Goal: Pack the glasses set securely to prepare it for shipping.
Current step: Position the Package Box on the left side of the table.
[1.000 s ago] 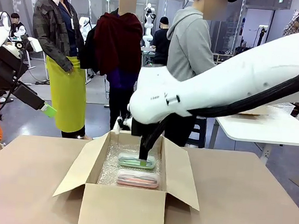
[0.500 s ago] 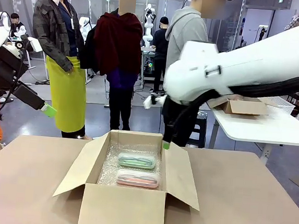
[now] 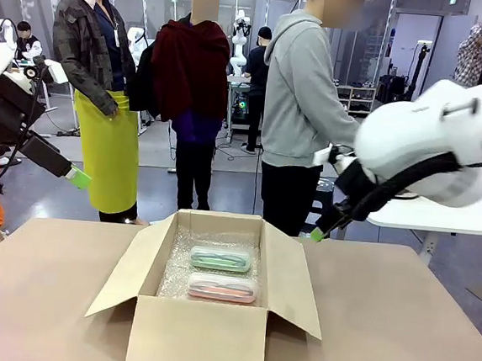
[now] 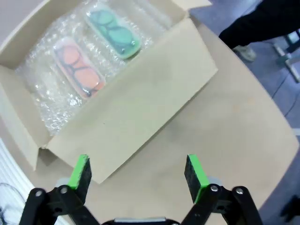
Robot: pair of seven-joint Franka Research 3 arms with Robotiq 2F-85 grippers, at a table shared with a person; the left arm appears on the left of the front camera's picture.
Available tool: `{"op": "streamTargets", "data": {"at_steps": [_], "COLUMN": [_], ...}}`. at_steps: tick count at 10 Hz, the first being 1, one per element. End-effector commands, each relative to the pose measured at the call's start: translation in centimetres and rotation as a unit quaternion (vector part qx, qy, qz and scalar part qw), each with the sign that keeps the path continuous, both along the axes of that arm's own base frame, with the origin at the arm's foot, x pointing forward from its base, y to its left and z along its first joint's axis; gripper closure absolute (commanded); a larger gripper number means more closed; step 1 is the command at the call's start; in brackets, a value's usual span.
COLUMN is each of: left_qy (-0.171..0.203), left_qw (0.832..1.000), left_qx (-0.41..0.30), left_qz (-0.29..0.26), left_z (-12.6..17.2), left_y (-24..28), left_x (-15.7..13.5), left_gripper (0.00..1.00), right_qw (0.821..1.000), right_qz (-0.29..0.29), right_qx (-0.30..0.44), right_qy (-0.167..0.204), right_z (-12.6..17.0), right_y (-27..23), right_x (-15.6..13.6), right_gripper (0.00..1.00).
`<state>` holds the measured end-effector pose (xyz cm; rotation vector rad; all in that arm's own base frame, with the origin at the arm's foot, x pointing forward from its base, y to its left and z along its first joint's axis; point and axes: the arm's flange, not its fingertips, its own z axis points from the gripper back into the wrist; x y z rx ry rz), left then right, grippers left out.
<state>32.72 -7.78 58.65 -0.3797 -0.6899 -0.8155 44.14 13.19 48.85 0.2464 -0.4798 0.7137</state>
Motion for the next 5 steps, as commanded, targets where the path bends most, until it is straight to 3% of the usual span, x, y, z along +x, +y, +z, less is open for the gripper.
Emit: {"op": "streamTargets", "data": {"at_steps": [1,3,5], "left_qy": [-0.001,-0.001,-0.001], "left_qw": [1.0,1.0,1.0], "left_qx": [-0.004,-0.004,-0.004], "left_qz": [-0.006,-0.006,-0.006], "left_z": [0.1,0.1,0.1], "left_y": [0.1,0.1,0.1], "left_x": [0.0,0.0,0.0], "left_gripper": [0.0,0.0,0.0], "right_qw": [0.998,0.999,0.998], "right_qz": [-0.015,-0.001,-0.034], "right_qx": [0.035,0.035,0.041], "right_qy": [-0.041,-0.005,-0.016], "right_z": [0.3,1.2,2.0], "right_y": [-2.4,-6.7,-9.7], "right_x": [-2.8,-4.8,-6.4], "right_gripper": [0.0,0.0,0.0]}}
